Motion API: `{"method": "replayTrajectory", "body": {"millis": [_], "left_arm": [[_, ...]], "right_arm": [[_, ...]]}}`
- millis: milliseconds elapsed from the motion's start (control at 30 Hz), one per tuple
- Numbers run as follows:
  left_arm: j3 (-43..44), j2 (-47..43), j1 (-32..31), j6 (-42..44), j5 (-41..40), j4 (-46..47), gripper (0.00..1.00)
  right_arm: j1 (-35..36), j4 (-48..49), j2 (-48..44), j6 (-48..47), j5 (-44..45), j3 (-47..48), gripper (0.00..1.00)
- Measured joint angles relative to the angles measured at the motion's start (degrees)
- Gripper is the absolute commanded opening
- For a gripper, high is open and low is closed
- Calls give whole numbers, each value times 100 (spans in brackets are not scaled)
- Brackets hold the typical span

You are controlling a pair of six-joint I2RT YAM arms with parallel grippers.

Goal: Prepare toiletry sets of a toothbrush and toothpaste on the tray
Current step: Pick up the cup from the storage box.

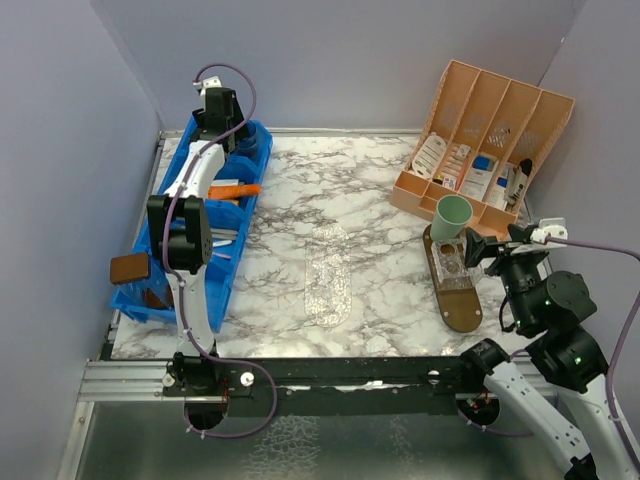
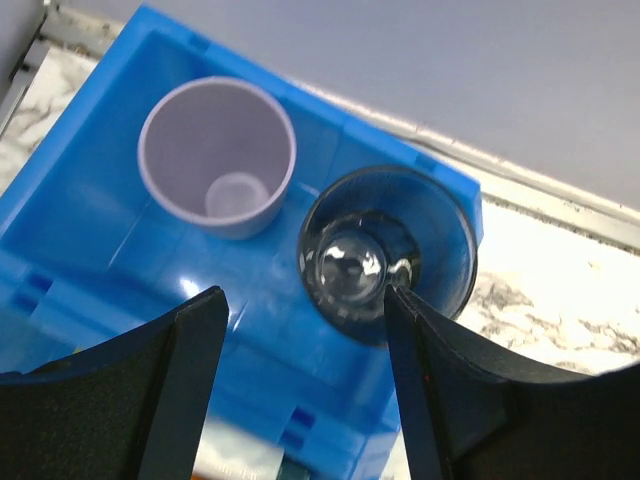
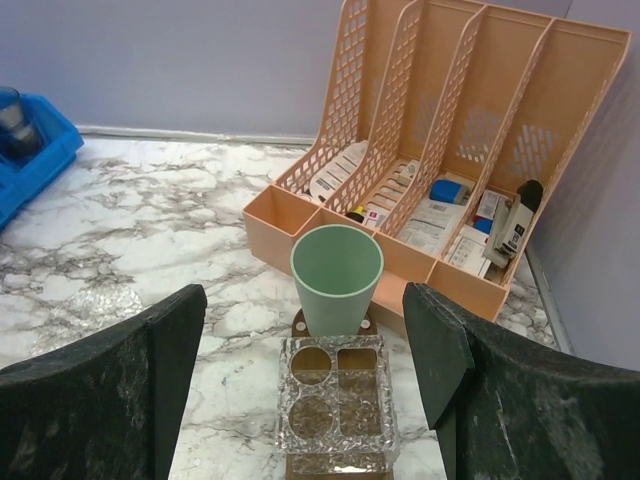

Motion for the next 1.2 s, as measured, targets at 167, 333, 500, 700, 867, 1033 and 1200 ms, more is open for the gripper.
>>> {"method": "replayTrajectory", "body": {"millis": [167, 333, 500, 700, 867, 1033, 1200], "left_arm": [[811, 673, -2, 120, 22, -68, 55], [1078, 992, 0, 118, 22, -153, 50], [1161, 1152, 13, 48, 24, -203, 42], [1259, 1228, 20, -120, 146, -238, 29], [1338, 1239, 63, -302, 313, -243, 12], [1410, 1239, 140, -437, 562, -372, 4], [1565, 1239, 199, -487, 756, -645, 0]], "right_arm": [[0, 2, 170, 0, 28, 0, 80], [0, 4, 293, -2, 63, 0, 80], [0, 4, 299, -4, 109, 0, 80], [0, 4, 299, -7, 138, 0, 80], [0, 0, 299, -2, 140, 7, 80], [0, -4, 295, 2, 142, 85, 80], [0, -4, 238, 7, 149, 111, 80]]}}
